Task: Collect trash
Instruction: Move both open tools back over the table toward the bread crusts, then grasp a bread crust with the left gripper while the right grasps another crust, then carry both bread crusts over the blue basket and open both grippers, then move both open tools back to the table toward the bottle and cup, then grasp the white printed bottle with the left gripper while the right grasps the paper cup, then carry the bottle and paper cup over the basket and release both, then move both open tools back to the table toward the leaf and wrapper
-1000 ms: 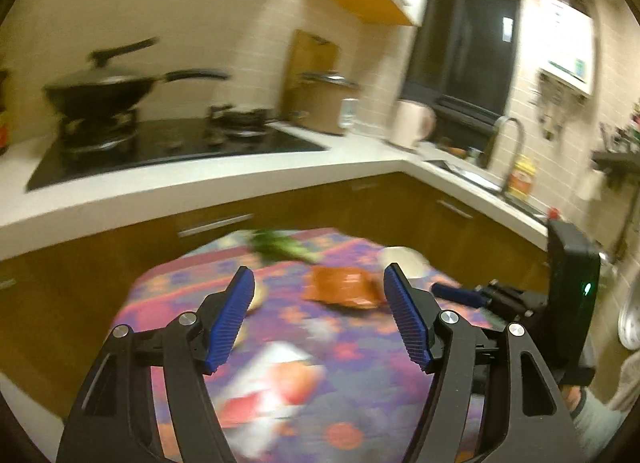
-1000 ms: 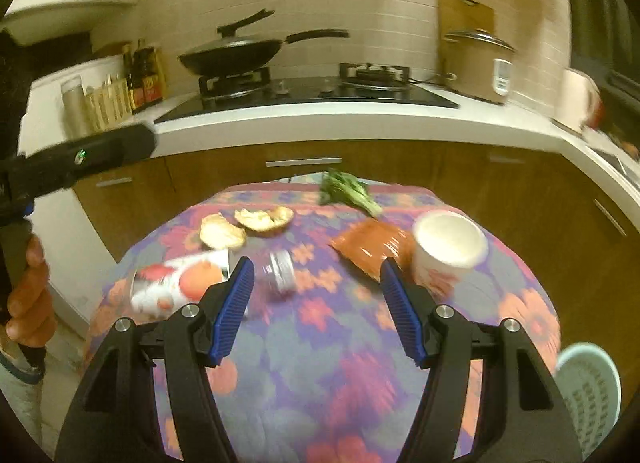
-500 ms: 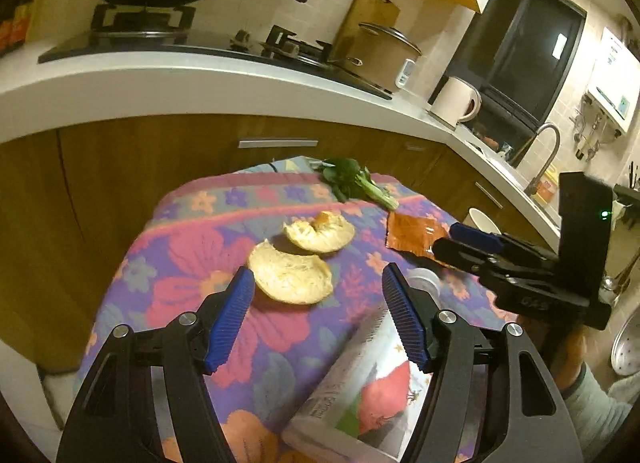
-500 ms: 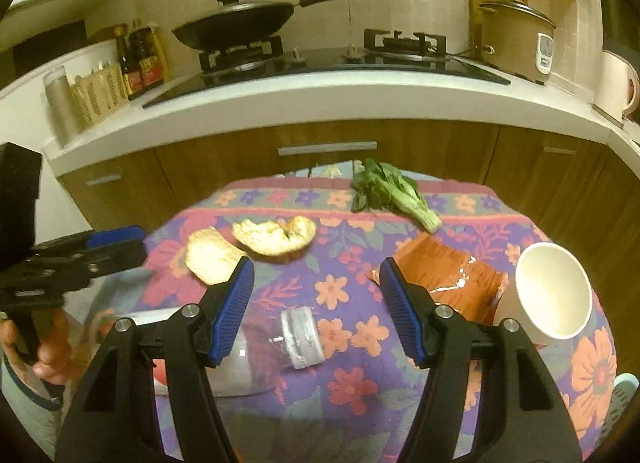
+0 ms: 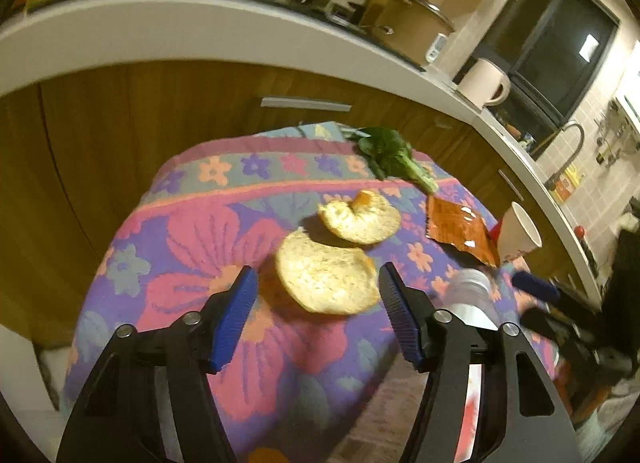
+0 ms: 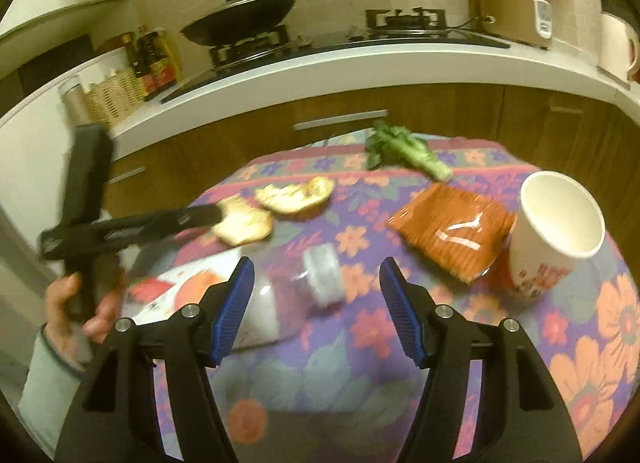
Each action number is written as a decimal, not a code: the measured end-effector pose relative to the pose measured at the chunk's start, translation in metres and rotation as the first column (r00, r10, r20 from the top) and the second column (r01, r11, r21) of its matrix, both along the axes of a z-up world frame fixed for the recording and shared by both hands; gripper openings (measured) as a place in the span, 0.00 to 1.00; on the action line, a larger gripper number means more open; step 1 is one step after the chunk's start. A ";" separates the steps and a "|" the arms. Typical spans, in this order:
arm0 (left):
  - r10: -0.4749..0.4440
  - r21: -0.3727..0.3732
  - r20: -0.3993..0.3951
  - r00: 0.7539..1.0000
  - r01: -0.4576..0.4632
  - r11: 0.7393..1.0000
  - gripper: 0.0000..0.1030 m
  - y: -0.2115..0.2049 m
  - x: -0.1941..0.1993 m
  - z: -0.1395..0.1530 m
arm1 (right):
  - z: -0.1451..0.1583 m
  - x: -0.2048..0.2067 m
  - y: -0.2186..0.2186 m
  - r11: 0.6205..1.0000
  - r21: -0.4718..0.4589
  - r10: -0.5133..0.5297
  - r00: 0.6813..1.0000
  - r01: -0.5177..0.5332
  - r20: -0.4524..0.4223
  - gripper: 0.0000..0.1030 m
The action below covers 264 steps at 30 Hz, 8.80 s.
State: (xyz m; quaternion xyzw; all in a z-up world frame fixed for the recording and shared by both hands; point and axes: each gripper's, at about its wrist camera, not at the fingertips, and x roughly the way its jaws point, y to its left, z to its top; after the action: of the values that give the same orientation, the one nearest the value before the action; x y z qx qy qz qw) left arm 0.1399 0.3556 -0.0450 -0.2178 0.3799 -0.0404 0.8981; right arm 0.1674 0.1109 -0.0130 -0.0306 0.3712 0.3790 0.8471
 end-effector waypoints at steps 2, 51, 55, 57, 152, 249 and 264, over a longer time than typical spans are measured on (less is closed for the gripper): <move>-0.001 -0.026 -0.011 1.000 0.001 1.000 0.54 0.004 0.006 -0.006 | 0.003 -0.006 0.002 1.000 -0.006 0.011 1.000 -0.011 0.013 0.59; 0.083 -0.071 0.199 0.976 -0.070 0.995 0.02 0.000 -0.048 0.038 | 0.034 0.056 0.048 0.995 -0.064 0.085 0.983 -0.075 0.163 0.04; 0.047 -0.027 0.252 0.967 -0.041 0.999 0.02 -0.024 -0.062 0.076 | 0.064 0.039 0.002 1.000 0.014 -0.006 0.977 0.003 0.211 0.04; 0.017 -0.010 0.282 0.959 -0.014 1.000 0.02 -0.041 -0.067 0.095 | 0.080 0.032 -0.028 0.997 0.057 -0.069 0.970 0.058 0.231 0.04; -0.006 0.299 -0.008 1.000 0.008 0.954 0.89 -0.133 -0.087 0.023 | -0.019 0.069 -0.109 0.959 -0.053 -0.274 0.957 0.280 0.096 0.72; -0.463 0.107 0.186 0.867 0.451 0.886 0.63 -0.388 0.008 0.085 | 0.013 -0.025 -0.353 0.793 0.114 -0.593 0.801 0.599 -0.082 0.63; -0.035 0.169 0.225 0.974 -0.004 0.986 0.66 -0.169 0.041 0.087 | 0.013 0.040 -0.130 0.950 -0.007 -0.311 0.948 0.312 0.061 0.63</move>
State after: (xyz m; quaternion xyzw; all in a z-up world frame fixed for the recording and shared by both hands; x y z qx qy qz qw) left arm 0.1811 0.1869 0.0416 -0.1321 0.2782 -0.0398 0.9506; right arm 0.2070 -0.0192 -0.0002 0.0103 0.3493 0.2364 0.9067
